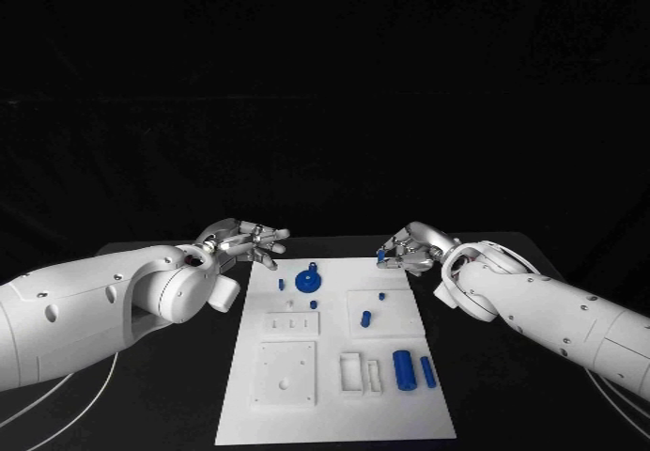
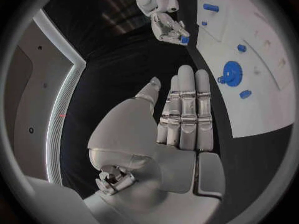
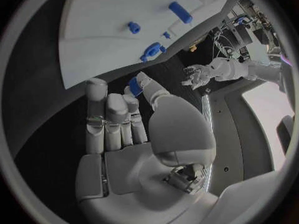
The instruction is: Assemble the parts on the task board
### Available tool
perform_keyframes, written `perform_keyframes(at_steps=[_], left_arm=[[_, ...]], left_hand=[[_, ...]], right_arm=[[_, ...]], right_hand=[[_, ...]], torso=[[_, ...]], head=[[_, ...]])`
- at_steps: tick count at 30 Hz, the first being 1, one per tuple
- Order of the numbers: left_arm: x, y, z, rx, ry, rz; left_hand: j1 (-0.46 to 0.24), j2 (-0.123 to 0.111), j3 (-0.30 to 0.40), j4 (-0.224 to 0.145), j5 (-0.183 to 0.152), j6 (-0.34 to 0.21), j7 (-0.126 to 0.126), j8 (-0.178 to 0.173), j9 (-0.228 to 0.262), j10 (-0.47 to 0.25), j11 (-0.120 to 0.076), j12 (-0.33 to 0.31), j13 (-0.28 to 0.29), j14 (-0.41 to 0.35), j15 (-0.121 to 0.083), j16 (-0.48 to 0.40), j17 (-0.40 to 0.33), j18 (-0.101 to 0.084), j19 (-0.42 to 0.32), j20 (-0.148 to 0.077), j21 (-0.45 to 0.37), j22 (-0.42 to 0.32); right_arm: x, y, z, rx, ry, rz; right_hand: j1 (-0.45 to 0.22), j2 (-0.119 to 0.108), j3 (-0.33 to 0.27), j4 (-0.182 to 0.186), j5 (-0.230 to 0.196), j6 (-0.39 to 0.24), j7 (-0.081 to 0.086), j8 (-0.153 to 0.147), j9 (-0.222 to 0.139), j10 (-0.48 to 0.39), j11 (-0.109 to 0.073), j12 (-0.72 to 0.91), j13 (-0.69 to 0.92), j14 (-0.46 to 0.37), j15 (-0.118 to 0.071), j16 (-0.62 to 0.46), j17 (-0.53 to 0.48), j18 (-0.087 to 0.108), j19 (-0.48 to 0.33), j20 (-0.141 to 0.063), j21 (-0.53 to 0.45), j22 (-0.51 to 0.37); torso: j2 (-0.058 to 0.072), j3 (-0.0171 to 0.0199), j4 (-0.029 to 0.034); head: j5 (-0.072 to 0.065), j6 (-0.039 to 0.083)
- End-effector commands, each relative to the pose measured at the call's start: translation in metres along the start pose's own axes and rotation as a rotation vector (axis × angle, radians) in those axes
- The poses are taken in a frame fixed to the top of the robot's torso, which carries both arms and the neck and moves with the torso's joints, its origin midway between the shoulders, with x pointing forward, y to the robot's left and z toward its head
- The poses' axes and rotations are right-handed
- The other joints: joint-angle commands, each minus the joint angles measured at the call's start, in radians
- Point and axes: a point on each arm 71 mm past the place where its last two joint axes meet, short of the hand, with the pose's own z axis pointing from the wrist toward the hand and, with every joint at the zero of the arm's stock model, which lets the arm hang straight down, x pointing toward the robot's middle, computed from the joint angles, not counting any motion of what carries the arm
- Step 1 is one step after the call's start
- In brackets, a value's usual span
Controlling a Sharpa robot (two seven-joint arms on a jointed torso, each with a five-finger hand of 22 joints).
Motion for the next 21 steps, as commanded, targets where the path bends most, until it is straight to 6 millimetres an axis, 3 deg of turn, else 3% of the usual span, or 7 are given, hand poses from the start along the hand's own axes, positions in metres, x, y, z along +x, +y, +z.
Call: perform_keyframes(at_steps=[1,4,8,12,21], left_arm=[[0.010,-0.002,0.006,-0.109,0.121,0.111],[0.016,-0.008,0.014,-0.150,0.144,0.170],[0.024,-0.012,0.022,-0.204,0.160,0.239],[0.033,-0.013,0.029,-0.255,0.183,0.295],[0.054,-0.015,0.039,-0.322,0.222,0.406]], left_hand=[[-0.013,0.002,-0.018,0.021,-0.004,0.013,-0.002,-0.005,0.001,0.054,-0.016,0.013,0.006,-0.013,-0.019,0.133,0.082,-0.007,0.008,-0.023,0.072,0.049],[-0.011,0.013,-0.039,0.028,-0.003,0.019,-0.011,-0.004,0.001,0.067,-0.030,0.096,0.043,-0.015,-0.035,0.234,0.139,-0.002,-0.005,-0.037,0.155,0.110],[-0.025,0.017,-0.060,0.031,-0.005,0.027,-0.018,-0.004,0.001,0.068,-0.046,0.202,0.094,0.013,-0.051,0.306,0.174,0.006,-0.002,-0.053,0.228,0.162],[-0.046,0.011,-0.072,0.038,-0.012,0.027,-0.019,-0.005,0.001,0.068,-0.049,0.234,0.111,0.016,-0.054,0.334,0.187,0.010,-0.008,-0.057,0.258,0.184],[-0.103,-0.010,-0.074,0.081,-0.020,0.094,-0.038,-0.002,0.035,0.068,-0.054,0.248,0.121,0.013,-0.058,0.352,0.194,0.009,-0.016,-0.060,0.270,0.196]], right_arm=[[0.004,0.011,0.003,0.038,0.011,-0.060],[0.010,0.026,0.007,0.023,0.019,-0.072],[0.018,0.043,0.011,0.009,0.024,-0.084],[0.025,0.059,0.014,0.000,0.025,-0.092],[0.043,0.087,0.019,-0.025,0.044,-0.111]], right_hand=[[0.011,-0.025,0.019,0.023,0.000,-0.004,-0.002,0.006,0.001,0.000,-0.004,-0.003,0.001,0.002,-0.004,0.000,0.002,0.006,0.045,-0.002,-0.004,0.052],[0.014,-0.028,0.024,0.030,0.003,-0.003,-0.002,0.007,0.001,0.001,-0.004,-0.002,0.002,0.002,-0.004,0.001,0.004,0.006,0.045,-0.002,-0.002,0.052],[0.013,-0.033,0.031,0.036,0.005,-0.002,-0.003,0.006,0.001,0.001,-0.004,-0.002,0.002,0.002,-0.004,0.001,0.005,0.006,0.045,-0.002,-0.003,0.051],[0.010,-0.039,0.037,0.044,0.011,-0.002,-0.003,0.007,0.001,0.001,-0.005,-0.003,0.002,0.003,-0.005,0.000,0.005,0.006,0.046,-0.002,-0.002,0.051],[0.017,-0.046,0.049,0.044,0.012,-0.001,-0.002,0.007,0.001,0.000,-0.005,-0.007,-0.001,0.003,-0.005,-0.001,0.004,0.004,0.046,-0.003,0.004,0.050]], torso=[[-0.021,-0.0041,-0.0008],[-0.030,-0.0055,0.0015],[-0.037,-0.0067,0.0026],[-0.040,-0.0069,0.0008],[-0.038,-0.0082,-0.0001]], head=[[0.011,-0.006],[0.022,-0.012],[0.032,-0.017],[0.040,-0.022],[0.035,-0.021]])
